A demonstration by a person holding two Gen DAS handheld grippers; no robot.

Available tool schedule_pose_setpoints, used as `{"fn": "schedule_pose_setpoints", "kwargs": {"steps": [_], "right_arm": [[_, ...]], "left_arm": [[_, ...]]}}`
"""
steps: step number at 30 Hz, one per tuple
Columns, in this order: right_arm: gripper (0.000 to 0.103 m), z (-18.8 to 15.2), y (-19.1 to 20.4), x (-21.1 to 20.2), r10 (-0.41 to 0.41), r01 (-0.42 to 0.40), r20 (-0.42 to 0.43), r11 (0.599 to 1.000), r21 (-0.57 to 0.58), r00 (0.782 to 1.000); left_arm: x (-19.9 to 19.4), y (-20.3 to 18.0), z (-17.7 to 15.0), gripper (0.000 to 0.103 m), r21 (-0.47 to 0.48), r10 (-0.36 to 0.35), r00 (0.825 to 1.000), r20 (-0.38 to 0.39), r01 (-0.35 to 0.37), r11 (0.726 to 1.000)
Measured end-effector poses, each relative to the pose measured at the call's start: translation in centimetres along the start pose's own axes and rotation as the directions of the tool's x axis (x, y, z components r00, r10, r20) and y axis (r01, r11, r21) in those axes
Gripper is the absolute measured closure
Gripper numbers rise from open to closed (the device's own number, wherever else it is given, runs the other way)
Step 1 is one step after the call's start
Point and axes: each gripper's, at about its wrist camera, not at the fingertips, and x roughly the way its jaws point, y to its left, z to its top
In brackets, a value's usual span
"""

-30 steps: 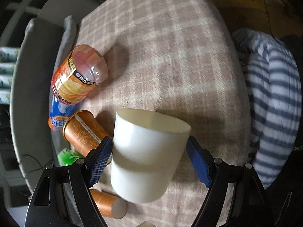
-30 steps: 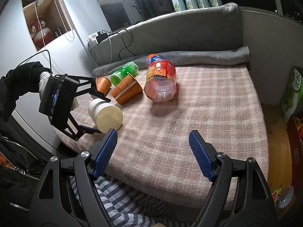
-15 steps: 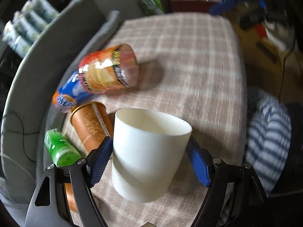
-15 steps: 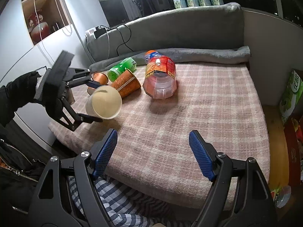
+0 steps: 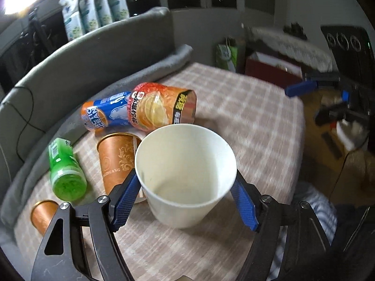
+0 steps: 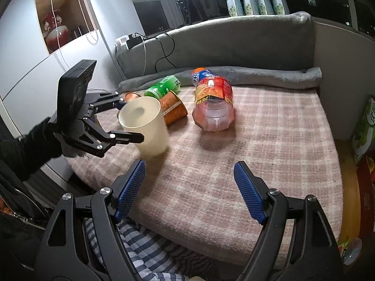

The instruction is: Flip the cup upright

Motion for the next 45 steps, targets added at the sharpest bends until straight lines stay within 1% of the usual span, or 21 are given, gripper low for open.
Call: {"fn": "schedule_pose_setpoints", "kwargs": {"steps": [7,14,24,27,32,37,41,45], "right_arm": [[0.022,0.1,0.3,0.1,-0.005,0.005,0.006,1.000,-0.003,1.000],[0.022,0.2,0.4,0.1,-0.007,0.007,0.011,1.000,0.010,1.000],[0.022,0.3,0.7,0.1,-0.009,0.009,0.019,1.000,0.006,1.000],[0.022,0.4,0.9,0.2,-0.009,0.009,0.024,1.000,0.000,1.000],[0.022,0.6,1.3,0.3,-0.006,0.006,0.031,1.000,-0.006,1.000],[0.022,1.0,1.7,0.5,-0.019,0.020,0.050,1.000,-0.008,0.999],[0.022,1.8,2.5,0.7,-0.077,0.078,0.079,0.997,-0.019,0.994],[0.022,2.6,3.6,1.4,-0.156,0.161,0.101,0.986,-0.038,0.983]], "left_arm": [[0.6,0.3,-0.2,0.028,-0.060,-0.017,0.999,0.037,0.019,0.998],[0.8,0.7,-0.2,0.028,-0.113,-0.015,0.997,0.075,0.023,0.993],[1.0,1.4,-0.9,0.027,-0.172,-0.025,0.997,0.078,0.038,0.984],[0.9,1.4,-1.0,0.028,-0.173,-0.005,0.997,0.078,0.018,0.985],[0.7,1.7,-1.3,0.027,-0.188,-0.010,0.997,0.072,0.024,0.982],[0.2,1.8,-1.6,0.026,-0.206,-0.008,0.998,0.069,0.022,0.978],[-0.6,1.8,-2.1,0.026,-0.222,0.006,0.997,0.073,0.010,0.975],[-1.8,1.8,-2.7,0.026,-0.234,0.037,0.996,0.086,-0.015,0.972]]}}
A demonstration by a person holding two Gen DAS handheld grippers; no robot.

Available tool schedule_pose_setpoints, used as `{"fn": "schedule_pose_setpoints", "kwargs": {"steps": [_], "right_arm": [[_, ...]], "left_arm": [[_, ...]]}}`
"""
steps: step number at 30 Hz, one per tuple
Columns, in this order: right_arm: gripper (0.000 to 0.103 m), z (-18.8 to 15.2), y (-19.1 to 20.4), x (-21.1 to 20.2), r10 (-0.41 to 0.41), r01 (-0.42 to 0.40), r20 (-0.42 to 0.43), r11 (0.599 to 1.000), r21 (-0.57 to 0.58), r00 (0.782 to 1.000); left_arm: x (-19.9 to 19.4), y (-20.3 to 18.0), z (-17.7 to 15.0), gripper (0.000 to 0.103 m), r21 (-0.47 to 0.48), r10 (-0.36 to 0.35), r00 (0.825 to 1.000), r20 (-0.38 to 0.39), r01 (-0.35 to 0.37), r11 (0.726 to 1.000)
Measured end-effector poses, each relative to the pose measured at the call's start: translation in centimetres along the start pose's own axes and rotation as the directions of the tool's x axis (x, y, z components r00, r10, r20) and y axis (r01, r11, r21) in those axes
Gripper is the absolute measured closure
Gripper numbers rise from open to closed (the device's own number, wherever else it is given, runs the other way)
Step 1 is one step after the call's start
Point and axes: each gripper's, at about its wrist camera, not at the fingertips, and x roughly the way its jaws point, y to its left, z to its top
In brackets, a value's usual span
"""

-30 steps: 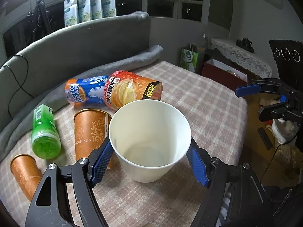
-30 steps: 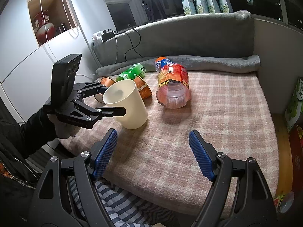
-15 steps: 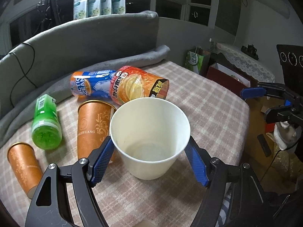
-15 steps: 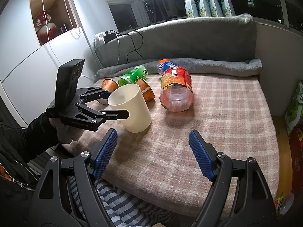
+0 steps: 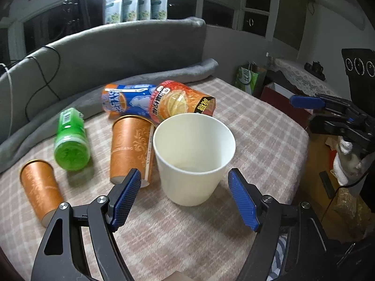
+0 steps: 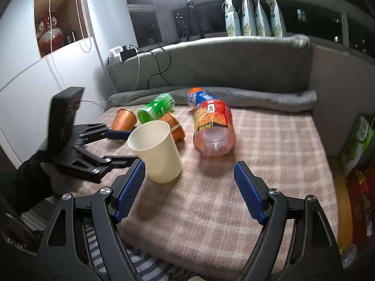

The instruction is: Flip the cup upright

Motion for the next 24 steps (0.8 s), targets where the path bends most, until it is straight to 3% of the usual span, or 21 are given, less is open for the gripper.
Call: {"fn": "schedule_pose_setpoints", "kwargs": {"steps": [6,8,11,15,24], "right_arm": [[0.022,1.2,1.8,1.1,-0.096,0.097,0.026,0.995,-0.023,0.995],[0.014,1.5,2.1,1.3,-0.124,0.125,0.033,0.992,-0.018,0.992],[0.011,2.0,2.6,1.6,-0.161,0.161,0.047,0.987,0.001,0.986],[0.010,2.6,2.9,1.7,-0.210,0.208,0.064,0.978,0.032,0.976],[0.001,3.7,3.1,1.5,-0.321,0.312,0.110,0.946,0.092,0.941]], "left_arm": [[-2.6,0.6,-0.4,0.026,-0.053,0.084,0.995,0.059,-0.081,0.995],[-3.6,0.8,-0.5,0.025,-0.076,0.115,0.990,0.085,-0.109,0.991],[-5.4,1.2,-0.7,0.024,-0.124,0.175,0.976,0.131,-0.159,0.980],[-7.9,1.4,-0.8,0.024,-0.185,0.264,0.946,0.187,-0.230,0.955],[-12.8,1.6,-1.1,0.022,-0.311,0.428,0.855,0.292,-0.338,0.888]]}}
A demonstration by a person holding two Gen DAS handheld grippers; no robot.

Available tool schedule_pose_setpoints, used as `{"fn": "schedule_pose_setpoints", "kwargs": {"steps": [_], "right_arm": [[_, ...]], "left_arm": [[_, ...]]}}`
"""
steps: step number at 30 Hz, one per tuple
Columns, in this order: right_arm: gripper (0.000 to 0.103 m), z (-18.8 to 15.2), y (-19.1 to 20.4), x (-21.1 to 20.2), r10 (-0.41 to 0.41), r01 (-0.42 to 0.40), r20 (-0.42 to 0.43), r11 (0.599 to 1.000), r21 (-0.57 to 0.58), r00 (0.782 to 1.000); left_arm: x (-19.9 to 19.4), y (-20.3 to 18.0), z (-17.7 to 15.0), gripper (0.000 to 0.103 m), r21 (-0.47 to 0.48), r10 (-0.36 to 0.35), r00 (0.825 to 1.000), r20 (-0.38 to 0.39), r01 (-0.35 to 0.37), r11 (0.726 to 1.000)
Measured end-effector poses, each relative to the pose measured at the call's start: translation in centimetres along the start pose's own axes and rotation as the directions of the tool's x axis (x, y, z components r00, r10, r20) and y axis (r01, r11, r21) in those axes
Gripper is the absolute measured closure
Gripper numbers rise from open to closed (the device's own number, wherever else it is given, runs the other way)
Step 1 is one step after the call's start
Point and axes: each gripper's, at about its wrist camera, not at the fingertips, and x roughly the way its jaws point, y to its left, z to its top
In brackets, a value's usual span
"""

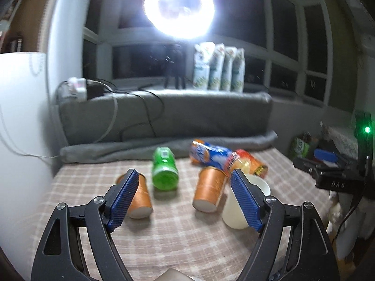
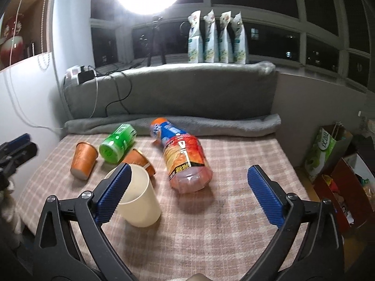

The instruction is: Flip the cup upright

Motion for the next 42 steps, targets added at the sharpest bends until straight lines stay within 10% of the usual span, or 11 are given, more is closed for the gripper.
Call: {"fn": "schedule_pose_setpoints", "kwargs": {"steps": [15,42], "right_arm": [[0.000,1.6,-0.2,-2.2,-0.096,0.089,0.147,0.995,0.050,0.984],[0.000,1.8,0.1,-2.8,-0.132,0.124,0.194,0.991,0.048,0.972]], "left_arm": [[-3.1,1.8,1.1,0.021,-0.070,0.151,0.981,0.120,-0.143,0.987],[-2.3,1.5,0.6,0.021,-0.087,0.142,0.986,0.090,-0.135,0.987]]}}
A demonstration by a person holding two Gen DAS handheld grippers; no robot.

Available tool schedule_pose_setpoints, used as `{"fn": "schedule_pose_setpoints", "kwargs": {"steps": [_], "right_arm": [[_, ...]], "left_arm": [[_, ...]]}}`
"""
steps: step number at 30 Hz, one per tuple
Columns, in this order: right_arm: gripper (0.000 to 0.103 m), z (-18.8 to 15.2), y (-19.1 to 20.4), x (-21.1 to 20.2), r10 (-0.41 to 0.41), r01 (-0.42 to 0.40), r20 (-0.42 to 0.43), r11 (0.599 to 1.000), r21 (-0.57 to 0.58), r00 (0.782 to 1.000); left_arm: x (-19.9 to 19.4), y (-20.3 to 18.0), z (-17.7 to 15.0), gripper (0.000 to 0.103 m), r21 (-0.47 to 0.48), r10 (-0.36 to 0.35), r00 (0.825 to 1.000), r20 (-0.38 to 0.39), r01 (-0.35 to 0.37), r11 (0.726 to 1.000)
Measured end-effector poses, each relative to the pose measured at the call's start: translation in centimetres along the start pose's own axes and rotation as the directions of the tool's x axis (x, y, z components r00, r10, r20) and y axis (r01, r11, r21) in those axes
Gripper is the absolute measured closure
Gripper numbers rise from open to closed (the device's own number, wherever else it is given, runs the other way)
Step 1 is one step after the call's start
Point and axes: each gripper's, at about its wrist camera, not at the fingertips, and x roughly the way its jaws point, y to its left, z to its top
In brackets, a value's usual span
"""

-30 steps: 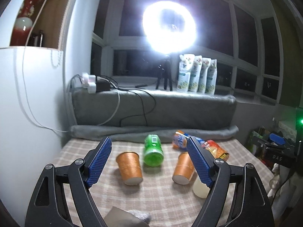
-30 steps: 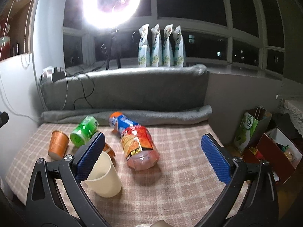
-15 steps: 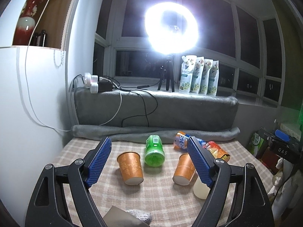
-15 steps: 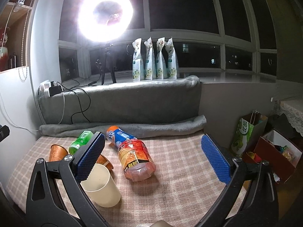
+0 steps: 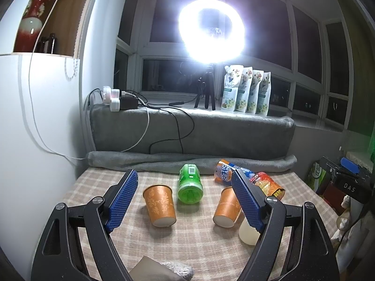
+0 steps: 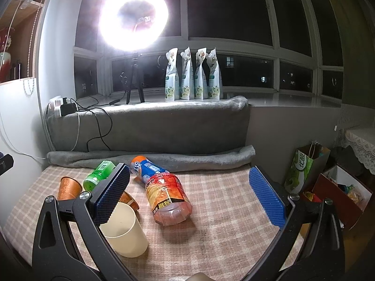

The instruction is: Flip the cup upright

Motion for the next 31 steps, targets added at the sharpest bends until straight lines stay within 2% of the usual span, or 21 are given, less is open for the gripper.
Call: {"fn": "schedule_pose_setpoints", "kwargs": {"steps": [31], "right_arm": [[0.000,0.16,0.16,0.14,0.005,-0.005,-0.003,1.000,-0.003,1.000]], "left_arm": [[-0.07,-0.15,0.17,0.021,0.002,0.000,1.000,0.016,0.000,1.000]]}}
